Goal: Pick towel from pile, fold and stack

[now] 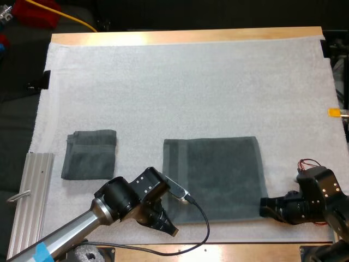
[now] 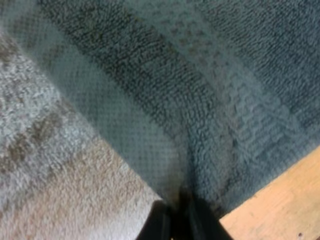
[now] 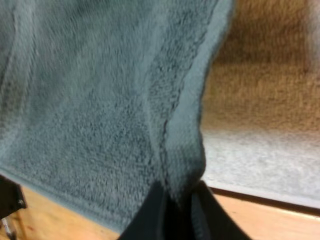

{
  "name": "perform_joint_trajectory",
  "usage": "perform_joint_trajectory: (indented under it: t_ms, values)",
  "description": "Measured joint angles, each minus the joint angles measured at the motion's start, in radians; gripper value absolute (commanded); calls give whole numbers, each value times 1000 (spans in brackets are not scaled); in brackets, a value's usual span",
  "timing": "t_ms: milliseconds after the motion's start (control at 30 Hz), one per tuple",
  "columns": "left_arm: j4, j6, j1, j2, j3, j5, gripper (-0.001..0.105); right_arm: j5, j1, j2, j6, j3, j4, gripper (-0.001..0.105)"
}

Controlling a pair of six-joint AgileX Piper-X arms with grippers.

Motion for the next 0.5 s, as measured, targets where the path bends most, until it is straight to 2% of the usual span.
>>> perform_joint_trajectory:
  t_ms: [100, 333, 500]
  values:
    - [-11, 28, 51, 32, 0, 41, 0, 13, 0, 8, 67, 0, -54, 1]
    - [-95, 48, 250, 140, -2, 226, 0, 20, 0, 74, 219, 0, -238, 1]
    - [-156, 48, 382, 201, -42, 284, 0, 31, 0, 165, 266, 0, -353, 1]
